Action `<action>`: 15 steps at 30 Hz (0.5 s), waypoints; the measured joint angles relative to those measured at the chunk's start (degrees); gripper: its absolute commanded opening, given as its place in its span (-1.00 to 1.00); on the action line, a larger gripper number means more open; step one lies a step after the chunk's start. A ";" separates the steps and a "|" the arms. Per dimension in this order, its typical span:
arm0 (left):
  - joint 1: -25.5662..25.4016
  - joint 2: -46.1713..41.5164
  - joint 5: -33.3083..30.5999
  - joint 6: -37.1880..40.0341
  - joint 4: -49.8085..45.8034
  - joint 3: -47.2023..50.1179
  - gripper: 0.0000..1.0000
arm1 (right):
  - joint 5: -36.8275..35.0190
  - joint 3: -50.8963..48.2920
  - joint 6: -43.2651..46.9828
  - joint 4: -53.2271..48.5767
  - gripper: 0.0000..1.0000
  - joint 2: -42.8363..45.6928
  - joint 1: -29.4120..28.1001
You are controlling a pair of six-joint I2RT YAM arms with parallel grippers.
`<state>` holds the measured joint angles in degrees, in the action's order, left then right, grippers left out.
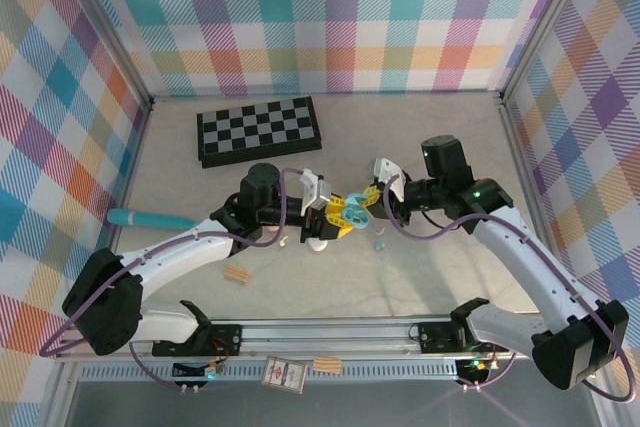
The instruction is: Insert wireless bluetooth earbuds into charging case
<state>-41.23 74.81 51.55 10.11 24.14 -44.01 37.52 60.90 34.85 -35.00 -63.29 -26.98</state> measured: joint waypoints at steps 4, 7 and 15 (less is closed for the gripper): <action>0.00 0.00 0.07 0.33 0.00 0.00 -0.38 | 0.35 0.37 0.09 -0.68 -1.00 -0.24 0.04; 0.00 0.00 0.02 0.46 -0.02 0.00 -0.25 | 0.50 0.39 0.07 -0.68 -1.00 -0.39 0.07; -0.26 0.00 -0.81 -0.13 0.52 0.04 0.21 | 0.50 0.39 -1.27 0.63 -1.00 -0.39 0.04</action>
<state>-41.50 74.81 50.74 9.98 24.67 -43.97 38.02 61.30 33.58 -34.37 -63.68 -26.94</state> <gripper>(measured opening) 0.555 0.117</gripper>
